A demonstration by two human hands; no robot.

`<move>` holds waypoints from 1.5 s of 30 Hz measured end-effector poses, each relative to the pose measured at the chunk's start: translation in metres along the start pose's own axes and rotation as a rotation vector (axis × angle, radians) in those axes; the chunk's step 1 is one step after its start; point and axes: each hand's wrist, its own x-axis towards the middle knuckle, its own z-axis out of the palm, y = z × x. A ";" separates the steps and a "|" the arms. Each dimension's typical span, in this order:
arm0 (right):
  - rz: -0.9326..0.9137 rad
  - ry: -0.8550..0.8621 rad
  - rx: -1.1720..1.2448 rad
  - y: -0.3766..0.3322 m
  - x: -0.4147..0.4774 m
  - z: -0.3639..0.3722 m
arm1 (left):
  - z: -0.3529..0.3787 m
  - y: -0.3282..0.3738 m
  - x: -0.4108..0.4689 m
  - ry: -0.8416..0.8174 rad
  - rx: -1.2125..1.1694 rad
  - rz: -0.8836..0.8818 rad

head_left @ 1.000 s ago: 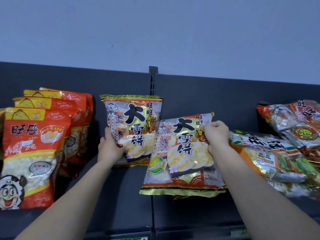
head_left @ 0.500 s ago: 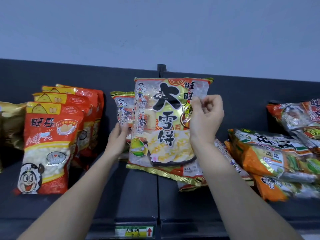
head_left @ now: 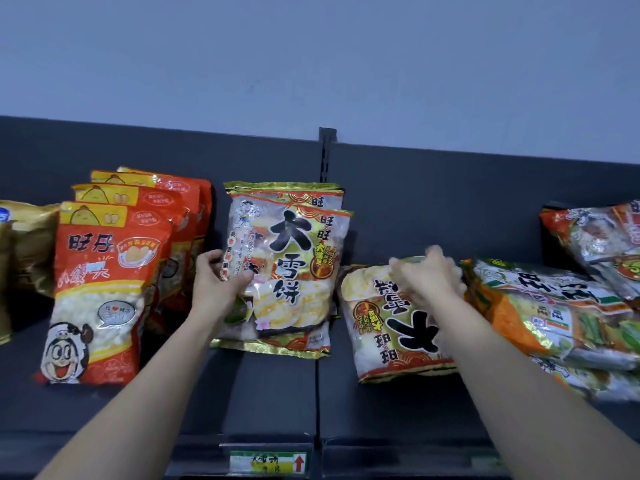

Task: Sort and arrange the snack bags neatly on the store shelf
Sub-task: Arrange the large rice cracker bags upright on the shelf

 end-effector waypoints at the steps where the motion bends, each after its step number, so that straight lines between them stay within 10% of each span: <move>1: 0.057 -0.054 -0.066 0.008 0.004 -0.002 | 0.001 -0.004 0.001 0.009 0.007 0.001; 6: 0.158 -0.264 -0.153 0.033 0.008 0.005 | 0.010 -0.009 -0.004 0.044 0.064 0.006; 11: 0.168 -0.309 0.294 0.040 0.002 0.007 | 0.011 -0.013 -0.009 0.041 0.072 -0.009; 27: -0.268 0.277 0.808 -0.042 -0.063 -0.076 | 0.026 0.018 -0.042 0.249 0.509 0.188; 32: -0.250 0.312 1.206 -0.053 -0.075 -0.080 | 0.043 0.053 -0.059 0.124 0.216 0.439; 39: -0.316 0.203 1.393 -0.066 -0.097 -0.057 | 0.054 0.091 -0.082 -0.662 -0.342 -0.045; 45: -0.204 0.035 1.483 -0.054 -0.085 -0.052 | 0.022 0.093 -0.060 -0.332 -0.426 -0.003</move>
